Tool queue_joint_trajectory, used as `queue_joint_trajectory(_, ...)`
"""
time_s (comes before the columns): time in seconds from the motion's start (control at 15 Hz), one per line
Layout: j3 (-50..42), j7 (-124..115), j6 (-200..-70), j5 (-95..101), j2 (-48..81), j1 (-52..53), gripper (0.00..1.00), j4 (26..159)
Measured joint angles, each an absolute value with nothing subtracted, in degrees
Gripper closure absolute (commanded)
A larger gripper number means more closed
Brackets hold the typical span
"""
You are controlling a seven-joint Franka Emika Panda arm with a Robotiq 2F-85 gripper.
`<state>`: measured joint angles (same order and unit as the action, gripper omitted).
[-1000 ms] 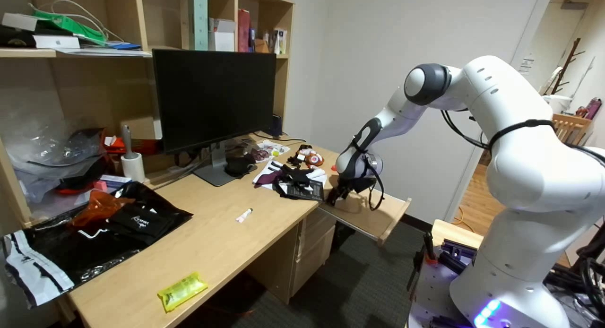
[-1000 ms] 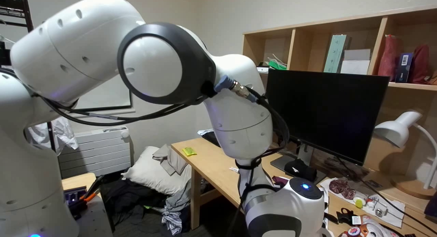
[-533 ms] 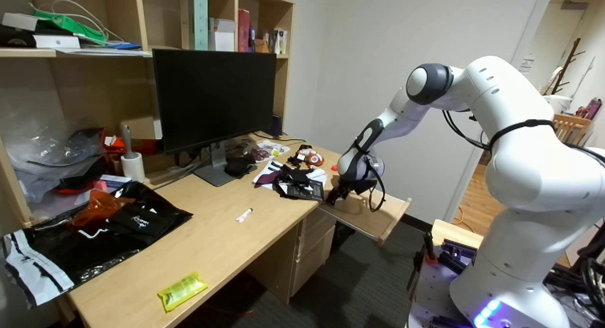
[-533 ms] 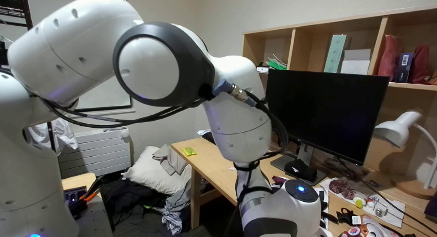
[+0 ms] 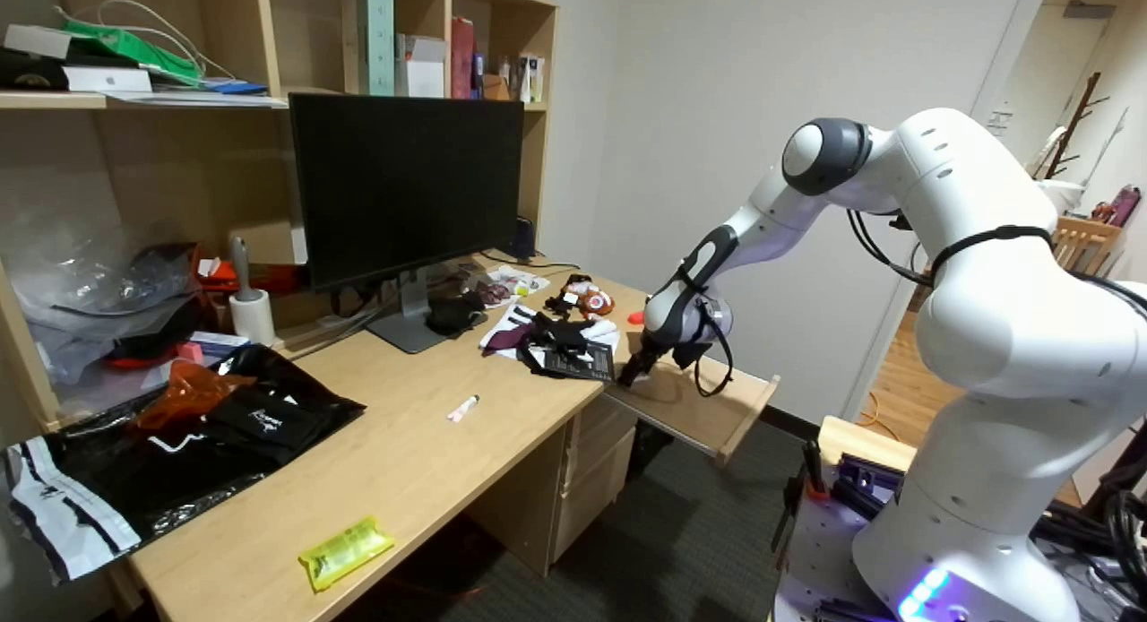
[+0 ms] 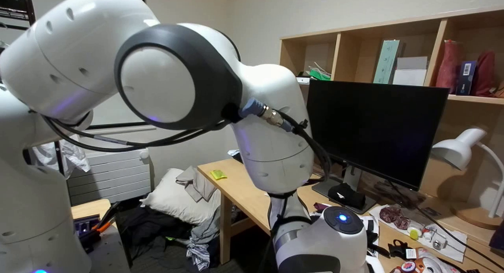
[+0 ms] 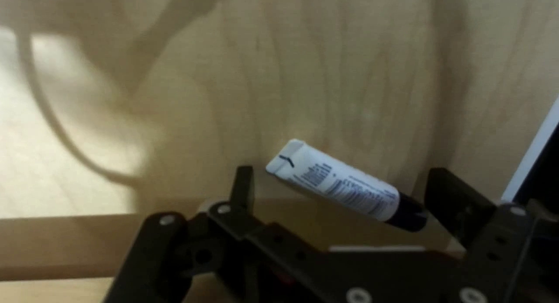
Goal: Move the two tubes from the pullout table to the top of the desk
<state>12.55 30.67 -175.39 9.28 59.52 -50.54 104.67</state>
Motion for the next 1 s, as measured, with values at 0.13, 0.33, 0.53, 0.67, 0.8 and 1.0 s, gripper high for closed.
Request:
queue_joint_trajectory(0.13, 13.5, 31.4, -175.8, 10.5, 59.6, -51.3, 0.0, 105.2)
queue_joint_trajectory(0.33, 14.8, 31.9, -175.8, 11.8, 59.8, -52.4, 0.0, 105.6)
queue_joint_trajectory(0.53, 16.1, 32.1, -175.1, 12.1, 59.9, -53.4, 0.0, 106.0)
queue_joint_trajectory(0.67, 17.1, 32.3, -173.7, 12.1, 59.9, -54.3, 0.27, 106.0)
queue_joint_trajectory(0.8, 17.8, 32.4, -172.5, 12.1, 59.8, -54.9, 0.4, 105.9)
queue_joint_trajectory(1.0, 18.6, 32.4, -170.4, 11.9, 59.6, -55.6, 0.6, 105.7)
